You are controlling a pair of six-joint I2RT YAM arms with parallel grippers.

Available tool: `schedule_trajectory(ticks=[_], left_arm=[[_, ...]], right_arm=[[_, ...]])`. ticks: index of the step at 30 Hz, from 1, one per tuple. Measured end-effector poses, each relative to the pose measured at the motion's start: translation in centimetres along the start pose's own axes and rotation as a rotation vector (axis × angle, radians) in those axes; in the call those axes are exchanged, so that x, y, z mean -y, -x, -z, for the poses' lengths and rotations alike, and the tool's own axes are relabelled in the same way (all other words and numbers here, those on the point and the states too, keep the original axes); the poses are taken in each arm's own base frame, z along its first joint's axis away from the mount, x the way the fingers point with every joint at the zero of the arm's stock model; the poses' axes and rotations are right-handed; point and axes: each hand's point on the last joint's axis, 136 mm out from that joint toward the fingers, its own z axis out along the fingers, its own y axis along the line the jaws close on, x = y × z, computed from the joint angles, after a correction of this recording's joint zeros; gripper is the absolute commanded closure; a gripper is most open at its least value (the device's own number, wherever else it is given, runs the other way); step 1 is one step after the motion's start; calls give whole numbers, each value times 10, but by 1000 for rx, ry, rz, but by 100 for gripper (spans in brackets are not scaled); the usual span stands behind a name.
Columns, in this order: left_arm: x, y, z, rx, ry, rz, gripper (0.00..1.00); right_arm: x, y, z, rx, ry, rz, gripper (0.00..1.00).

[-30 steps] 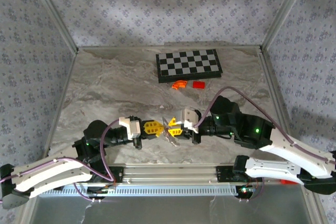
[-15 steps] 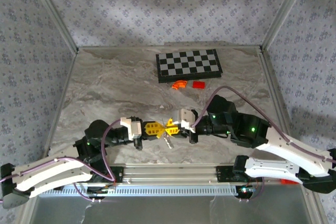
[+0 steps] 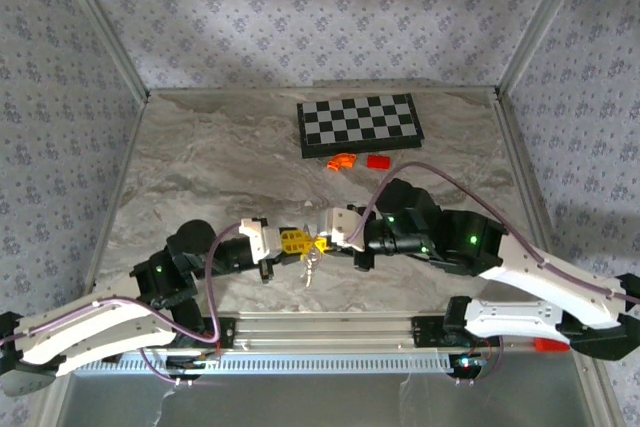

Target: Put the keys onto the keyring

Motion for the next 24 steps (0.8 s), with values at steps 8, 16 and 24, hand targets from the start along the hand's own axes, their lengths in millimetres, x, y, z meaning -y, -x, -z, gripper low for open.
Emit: schedule_trajectory(ticks=[8, 16, 24], left_arm=[[-3, -18, 1, -146, 10, -36, 100], [2, -11, 9, -39, 3, -32, 100], [11, 18, 22, 159, -27, -22, 100]], right_arm=[[1, -12, -12, -143, 16, 47, 100], [-4, -9, -13, -119, 34, 26, 84], [-10, 20, -4, 85, 63, -8, 82]])
